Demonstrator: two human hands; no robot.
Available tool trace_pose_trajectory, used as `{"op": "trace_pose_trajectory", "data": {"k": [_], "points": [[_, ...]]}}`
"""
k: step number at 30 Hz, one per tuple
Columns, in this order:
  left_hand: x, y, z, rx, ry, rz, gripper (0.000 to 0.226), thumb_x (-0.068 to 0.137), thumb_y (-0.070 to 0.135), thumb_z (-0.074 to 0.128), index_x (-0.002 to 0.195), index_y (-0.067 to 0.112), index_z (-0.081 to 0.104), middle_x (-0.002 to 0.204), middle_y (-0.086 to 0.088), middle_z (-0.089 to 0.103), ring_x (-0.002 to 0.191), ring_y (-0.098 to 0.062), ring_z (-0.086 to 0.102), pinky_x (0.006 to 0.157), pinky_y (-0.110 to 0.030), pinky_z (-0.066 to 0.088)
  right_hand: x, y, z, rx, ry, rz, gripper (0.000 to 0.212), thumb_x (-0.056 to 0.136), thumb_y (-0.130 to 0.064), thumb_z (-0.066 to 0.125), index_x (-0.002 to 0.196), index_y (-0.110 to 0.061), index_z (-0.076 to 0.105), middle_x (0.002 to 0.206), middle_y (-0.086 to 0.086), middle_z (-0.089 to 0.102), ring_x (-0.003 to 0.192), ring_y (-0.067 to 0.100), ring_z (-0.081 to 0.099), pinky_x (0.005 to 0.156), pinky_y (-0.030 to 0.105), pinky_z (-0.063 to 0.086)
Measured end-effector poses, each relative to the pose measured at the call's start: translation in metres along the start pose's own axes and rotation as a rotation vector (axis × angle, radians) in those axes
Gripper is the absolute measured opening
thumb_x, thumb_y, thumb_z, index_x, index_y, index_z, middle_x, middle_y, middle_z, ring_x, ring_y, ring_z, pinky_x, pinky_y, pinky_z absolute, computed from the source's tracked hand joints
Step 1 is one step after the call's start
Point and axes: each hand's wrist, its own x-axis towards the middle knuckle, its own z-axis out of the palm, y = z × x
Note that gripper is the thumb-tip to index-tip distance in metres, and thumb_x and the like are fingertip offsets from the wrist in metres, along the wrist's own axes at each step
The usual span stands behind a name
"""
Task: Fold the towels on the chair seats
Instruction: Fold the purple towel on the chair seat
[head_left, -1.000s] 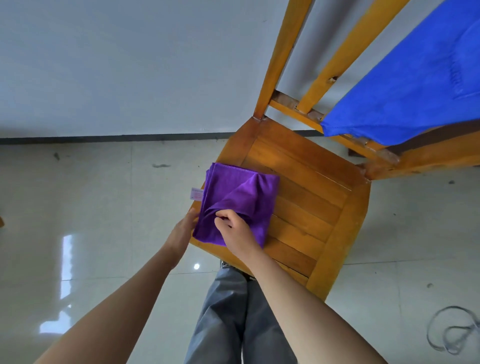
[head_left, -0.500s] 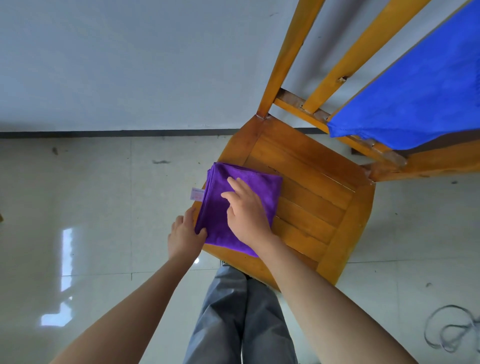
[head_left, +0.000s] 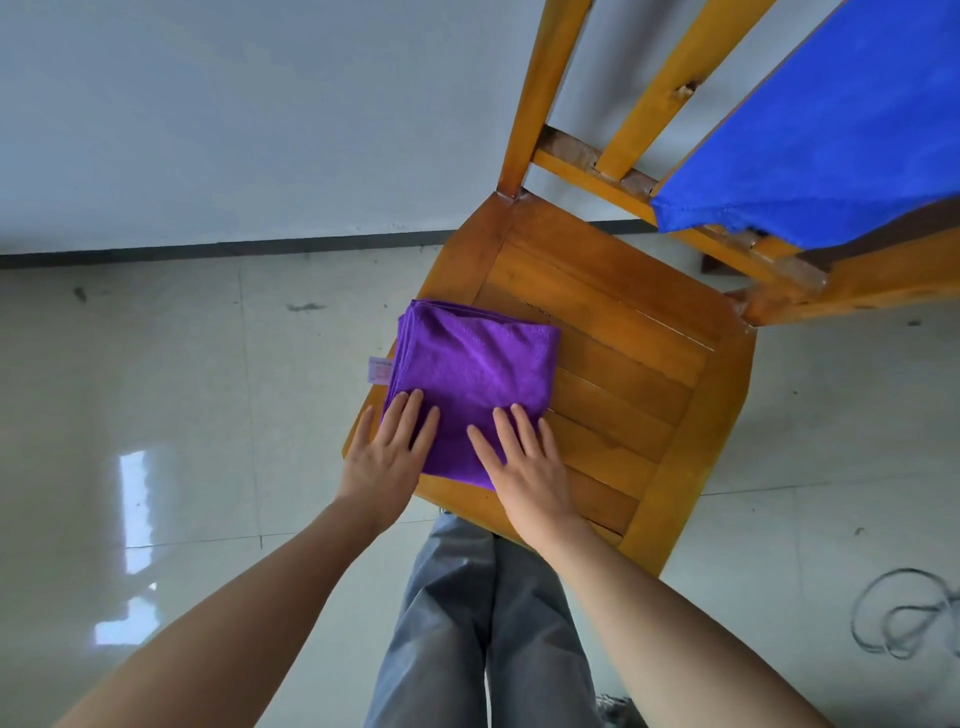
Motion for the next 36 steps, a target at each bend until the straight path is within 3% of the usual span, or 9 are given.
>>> {"op": "trace_pose_trajectory", "data": {"k": [9,12,21,23,26,28,30,33,36], "points": [[0.017,0.004,-0.012,-0.002,0.105,0.04,0.061,0.034,0.014,0.091,0.091,0.006,0.072,0.088,-0.018,0.07,0.073,-0.031,0.068,0.062,-0.036,0.056,-0.001,0.011,-0.006,0.08,0.331,-0.034,0.049,0.053,-0.015,0.088,0.098,-0.011,0.071,0.093,0.012,0.072,0.086,0.031,0.069,0.073,0.041,0.057],[0.016,0.005,-0.035,-0.018,0.106,0.086,0.063,0.029,0.017,0.093,0.088,0.01,0.072,0.077,-0.01,0.07,0.062,-0.025,0.066,0.051,-0.027,0.052,-0.013,0.02,-0.023,0.069,0.389,-0.033,0.051,0.051,-0.013,0.088,0.099,-0.011,0.071,0.094,0.012,0.072,0.086,0.031,0.068,0.072,0.04,0.057],[-0.035,0.024,-0.156,-0.07,0.202,0.114,0.059,0.029,0.019,0.091,0.083,0.015,0.071,0.064,-0.001,0.066,0.053,-0.02,0.061,0.048,-0.024,0.048,-0.084,0.04,-0.154,0.018,0.479,-0.13,0.06,0.038,-0.013,0.091,0.095,-0.015,0.072,0.091,0.007,0.07,0.08,0.024,0.068,0.058,0.028,0.055],[-0.045,0.025,-0.201,-0.083,0.235,0.091,0.056,0.038,0.025,0.091,0.089,0.016,0.07,0.07,-0.001,0.068,0.06,-0.019,0.064,0.053,-0.024,0.05,-0.097,0.046,-0.195,0.006,0.518,-0.118,0.063,0.034,-0.009,0.091,0.093,-0.015,0.072,0.091,0.005,0.07,0.079,0.023,0.068,0.056,0.026,0.054],[-0.061,0.032,-0.257,-0.076,0.279,0.06,0.049,0.088,0.03,0.059,0.132,0.015,0.044,0.126,-0.009,0.057,0.113,-0.025,0.054,0.095,-0.034,0.044,-0.119,0.052,-0.245,-0.016,0.588,-0.11,0.066,0.033,-0.005,0.092,0.096,-0.015,0.072,0.094,0.005,0.071,0.082,0.023,0.069,0.058,0.028,0.056],[-0.069,0.035,-0.286,-0.114,0.291,0.047,0.049,0.095,0.033,0.049,0.139,0.018,0.033,0.138,-0.006,0.047,0.125,-0.024,0.044,0.104,-0.036,0.036,-0.135,0.055,-0.272,-0.055,0.637,-0.102,0.066,0.035,-0.008,0.093,0.098,-0.017,0.072,0.095,0.003,0.071,0.084,0.02,0.069,0.061,0.027,0.056],[-0.079,0.036,-0.316,-0.067,0.431,0.091,0.049,0.089,0.034,0.059,0.132,0.017,0.044,0.127,-0.006,0.057,0.114,-0.024,0.054,0.096,-0.036,0.044,-0.154,0.057,-0.3,-0.071,0.697,-0.106,0.065,0.036,-0.011,0.093,0.097,-0.018,0.073,0.094,0.001,0.072,0.083,0.018,0.07,0.059,0.025,0.056],[-0.09,0.036,-0.349,-0.002,0.581,0.174,0.056,0.048,0.033,0.091,0.096,0.016,0.068,0.078,0.001,0.071,0.066,-0.016,0.066,0.056,-0.026,0.054,-0.17,0.064,-0.332,-0.1,0.77,-0.14,0.061,0.039,-0.013,0.093,0.096,-0.016,0.072,0.093,0.003,0.071,0.08,0.019,0.07,0.057,0.025,0.056],[-0.1,0.044,-0.375,0.042,0.672,0.18,0.059,0.035,0.029,0.093,0.087,0.015,0.07,0.068,0.002,0.069,0.055,-0.015,0.064,0.048,-0.023,0.051,-0.184,0.076,-0.356,-0.146,0.824,-0.191,0.061,0.042,-0.01,0.091,0.099,-0.015,0.07,0.094,0.004,0.07,0.08,0.019,0.069,0.057,0.025,0.056]]}}
